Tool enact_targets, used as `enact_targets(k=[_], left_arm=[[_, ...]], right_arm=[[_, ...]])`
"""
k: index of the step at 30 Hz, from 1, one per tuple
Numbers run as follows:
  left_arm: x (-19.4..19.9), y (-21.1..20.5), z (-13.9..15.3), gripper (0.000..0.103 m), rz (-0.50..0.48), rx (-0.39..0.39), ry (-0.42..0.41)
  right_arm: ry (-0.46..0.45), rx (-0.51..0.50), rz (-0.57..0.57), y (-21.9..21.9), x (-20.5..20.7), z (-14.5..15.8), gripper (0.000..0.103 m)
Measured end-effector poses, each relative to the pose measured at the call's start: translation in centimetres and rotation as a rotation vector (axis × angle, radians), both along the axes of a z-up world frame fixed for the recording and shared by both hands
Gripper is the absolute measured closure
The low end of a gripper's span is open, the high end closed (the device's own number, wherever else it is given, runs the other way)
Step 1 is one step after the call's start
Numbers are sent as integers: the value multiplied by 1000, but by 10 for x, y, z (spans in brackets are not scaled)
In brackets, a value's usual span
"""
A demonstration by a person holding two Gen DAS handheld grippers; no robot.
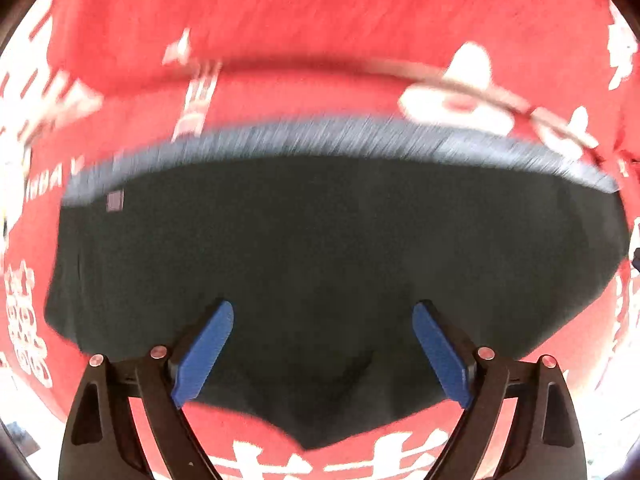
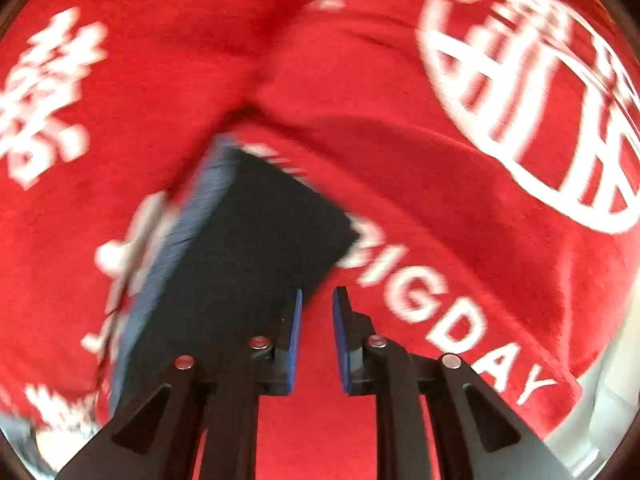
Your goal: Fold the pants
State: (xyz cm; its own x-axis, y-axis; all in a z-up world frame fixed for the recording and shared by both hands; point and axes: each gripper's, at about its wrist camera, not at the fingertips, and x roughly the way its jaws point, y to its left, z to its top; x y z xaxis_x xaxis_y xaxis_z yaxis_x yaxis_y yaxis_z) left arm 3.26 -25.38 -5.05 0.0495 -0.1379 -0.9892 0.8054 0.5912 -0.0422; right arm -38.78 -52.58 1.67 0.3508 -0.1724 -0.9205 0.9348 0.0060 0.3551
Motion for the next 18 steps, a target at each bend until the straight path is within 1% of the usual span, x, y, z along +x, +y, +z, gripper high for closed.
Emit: enact_targets(k=[1, 3, 5, 7, 9, 10, 11, 12, 13, 15, 16, 18], left_arm=[[-1, -12, 3, 11, -17, -16, -14], [-3, -39, 1, 11, -39, -43, -22], [-8, -66, -6, 11, -52, -53, -35], [-9, -92, -17, 11, -62, -59, -61], [-3, -109, -35, 11, -56, -44, -87], [0, -114, -41, 11, -47, -40, -92], [4, -117, -45, 10, -28, -56, -88], [7, -118, -46, 10, -14, -72, -86], [11, -119, -47, 10, -6, -73, -81], [21, -121, -50, 10, 7, -68, -79], [24, -122, -50, 10, 10, -61, -78], [29, -121, -42, 11, 17, -42, -70]], right_arm=[[-36, 5, 110, 2, 27, 3, 84], [-68, 7, 267, 6, 67, 3, 84], [-114, 18, 420, 8, 122, -6, 84], [-142, 28, 518, 14, 169, -20, 84], [-141, 38, 572, 15, 199, -37, 84], [-133, 47, 586, 12, 211, -47, 84], [-110, 43, 597, 8, 222, -56, 84], [-89, 26, 596, 1, 227, -60, 86], [-86, 8, 579, -5, 226, -61, 92], [-50, -18, 496, -26, 216, -63, 93], [-32, -23, 428, -40, 202, -62, 95], [-8, -10, 344, -55, 179, -55, 93]])
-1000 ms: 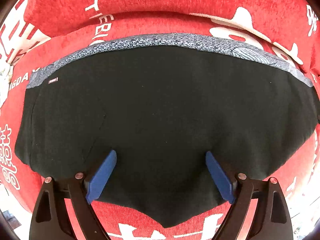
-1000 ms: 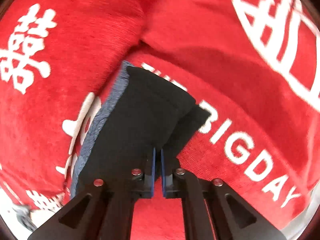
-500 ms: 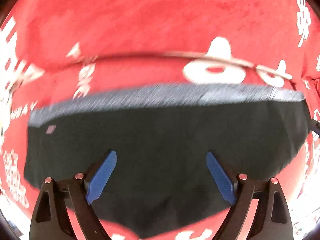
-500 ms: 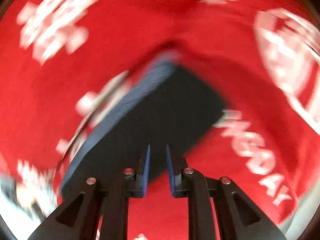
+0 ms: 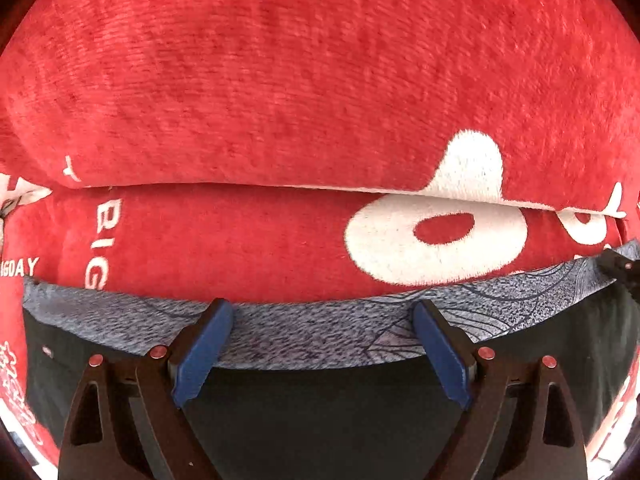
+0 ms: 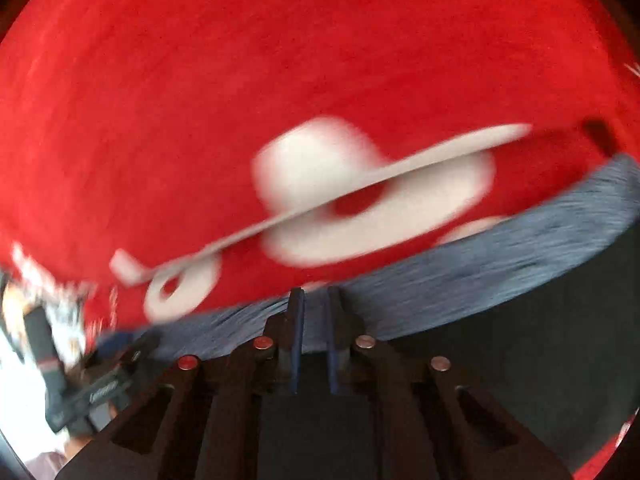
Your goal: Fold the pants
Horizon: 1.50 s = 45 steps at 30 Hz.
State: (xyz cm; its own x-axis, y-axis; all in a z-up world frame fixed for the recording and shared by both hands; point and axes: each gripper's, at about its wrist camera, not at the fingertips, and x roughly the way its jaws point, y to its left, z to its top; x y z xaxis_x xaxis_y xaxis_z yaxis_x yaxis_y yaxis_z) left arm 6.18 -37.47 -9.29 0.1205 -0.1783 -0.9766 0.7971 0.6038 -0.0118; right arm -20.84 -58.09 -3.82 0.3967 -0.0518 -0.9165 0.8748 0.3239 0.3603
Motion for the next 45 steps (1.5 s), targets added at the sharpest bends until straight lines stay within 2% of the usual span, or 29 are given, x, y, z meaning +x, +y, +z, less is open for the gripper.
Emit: enact_targets(k=[1, 3, 7, 9, 11, 13, 14, 17, 21, 24, 28, 33, 37, 38, 39, 40, 43, 45], left_arm=[[-1, 2, 6, 11, -7, -4, 0], [-10, 8, 23, 11, -48, -28, 1], [-54, 25, 44, 11, -167, -38, 26], [-86, 34, 44, 11, -235, -25, 34], [-115, 39, 31, 11, -297, 29, 34], [-139, 60, 18, 10, -292, 60, 28], [-138, 68, 21, 10, -255, 10, 26], [-134, 70, 24, 10, -241, 34, 61], [-126, 64, 33, 10, -220, 75, 89], [-119, 58, 51, 10, -230, 63, 70], [-132, 38, 59, 10, -233, 44, 75], [-155, 5, 52, 10, -224, 35, 58], [-167, 6, 40, 10, -175, 60, 59], [-167, 6, 37, 10, -157, 69, 58], [-168, 4, 33, 10, -144, 74, 59], [-168, 6, 33, 10, -133, 75, 62], [-167, 4, 27, 7, -106, 79, 60], [-168, 4, 27, 5, -106, 95, 34]], right_arm=[[7, -3, -5, -2, -5, 6, 89], [17, -24, 46, 5, -15, 25, 86], [12, -16, 180, 53, -21, 46, 86], [4, 1, 215, 81, -23, 45, 86], [31, 14, 267, 111, -22, 34, 86], [75, 14, 289, 131, -26, 20, 86], [64, -6, 281, 136, -33, 19, 86], [34, 35, 174, 128, -63, 21, 86], [42, 92, 28, 119, -107, 24, 84], [7, 121, -71, 115, -138, 30, 83], [-35, 122, -196, 101, -177, 34, 77], [-144, 116, -402, 57, -228, 33, 69], [-203, 143, -525, 18, -257, 19, 67], [-224, 154, -550, 9, -260, 16, 68], [-243, 167, -565, 4, -261, 13, 91], [-263, 189, -568, -3, -264, 11, 97], [-230, 189, -518, -6, -262, 8, 97], [-221, 201, -536, -5, -267, 1, 94]])
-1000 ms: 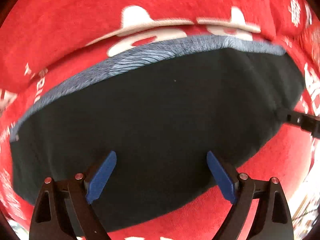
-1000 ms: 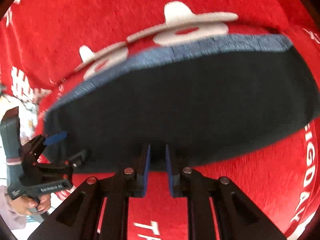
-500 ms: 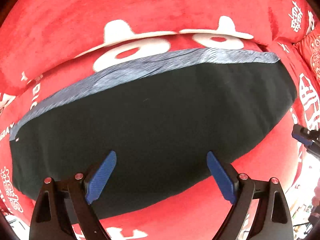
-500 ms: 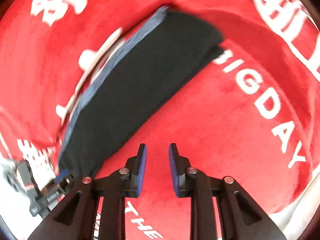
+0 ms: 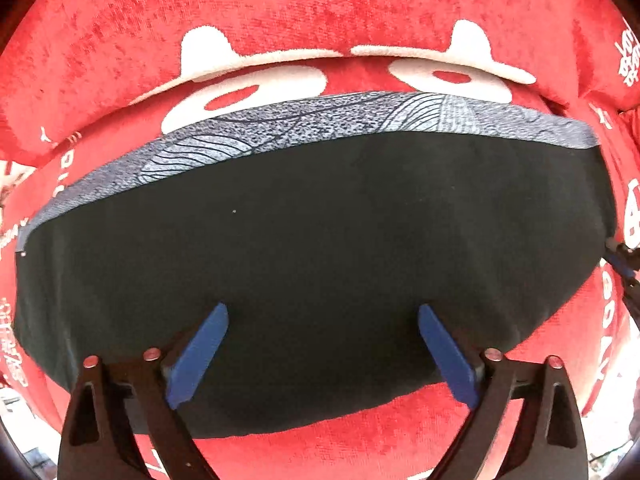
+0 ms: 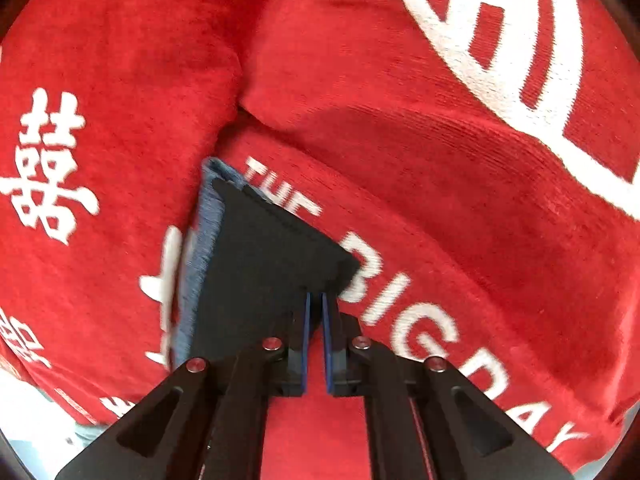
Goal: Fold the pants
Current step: 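Release the pants corner from the right gripper and withdraw it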
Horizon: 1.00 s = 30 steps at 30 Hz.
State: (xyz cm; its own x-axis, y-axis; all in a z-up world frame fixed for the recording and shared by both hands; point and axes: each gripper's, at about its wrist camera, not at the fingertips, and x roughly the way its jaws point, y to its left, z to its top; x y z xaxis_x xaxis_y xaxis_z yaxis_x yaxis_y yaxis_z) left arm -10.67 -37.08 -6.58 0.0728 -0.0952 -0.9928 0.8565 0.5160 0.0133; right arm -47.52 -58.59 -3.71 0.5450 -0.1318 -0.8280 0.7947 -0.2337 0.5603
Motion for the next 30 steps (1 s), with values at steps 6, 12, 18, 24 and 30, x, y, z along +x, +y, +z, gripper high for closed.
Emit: enact_targets(k=[6, 12, 18, 24, 30], left_arm=[[-3, -5, -1, 5, 11, 21, -15], [-4, -3, -3, 1, 53, 25, -18], [-4, -2, -5, 1, 70, 24, -26], [-4, -3, -8, 1, 96, 39, -11], [-1, -6, -9, 1, 86, 50, -9]], right_arm=[[131, -41, 56, -1, -7, 23, 74], [174, -187, 265, -8, 39, 62, 73], [144, -230, 529, -30, 128, 49, 73], [244, -259, 601, -54, 153, 17, 78], [177, -153, 457, -70, 106, 32, 69]])
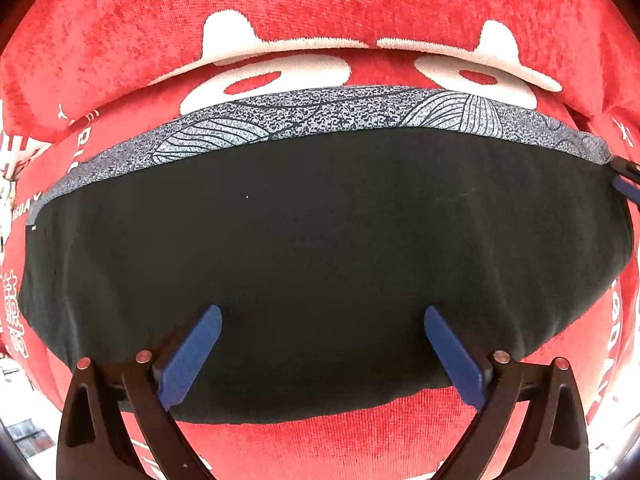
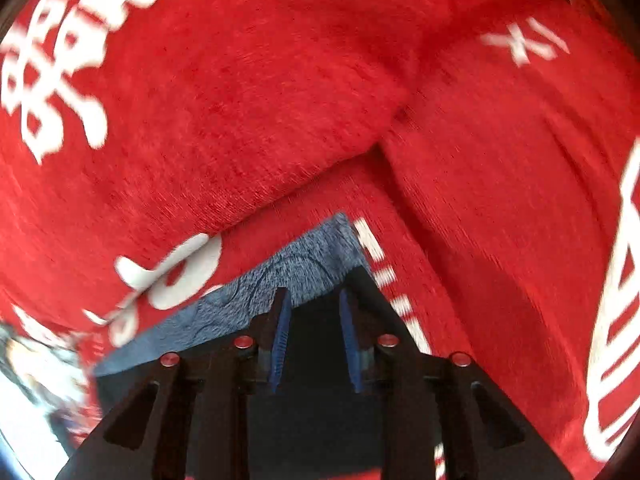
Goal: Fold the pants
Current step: 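Release the pants corner from the right gripper and withdraw it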
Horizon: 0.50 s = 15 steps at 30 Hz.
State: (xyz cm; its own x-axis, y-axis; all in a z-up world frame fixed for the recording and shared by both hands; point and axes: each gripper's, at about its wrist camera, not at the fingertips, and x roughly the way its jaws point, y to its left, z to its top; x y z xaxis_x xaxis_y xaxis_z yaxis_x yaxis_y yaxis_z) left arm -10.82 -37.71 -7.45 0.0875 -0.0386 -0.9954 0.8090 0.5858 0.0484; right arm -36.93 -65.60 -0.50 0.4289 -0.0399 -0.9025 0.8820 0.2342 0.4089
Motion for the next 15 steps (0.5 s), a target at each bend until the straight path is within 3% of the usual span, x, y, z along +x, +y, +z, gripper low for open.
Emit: enact_targets(k=[4, 9, 15], left_arm=[[1, -8, -6, 1, 2, 5, 6], [4, -8, -7, 1, -6, 5, 14], [4, -10, -9, 1, -47, -7, 11]], right_arm=[[-52, 70, 54, 35, -9, 12, 54], [-88, 164, 76, 89, -10, 8, 52], [-93, 260, 26, 138, -8, -9, 52]])
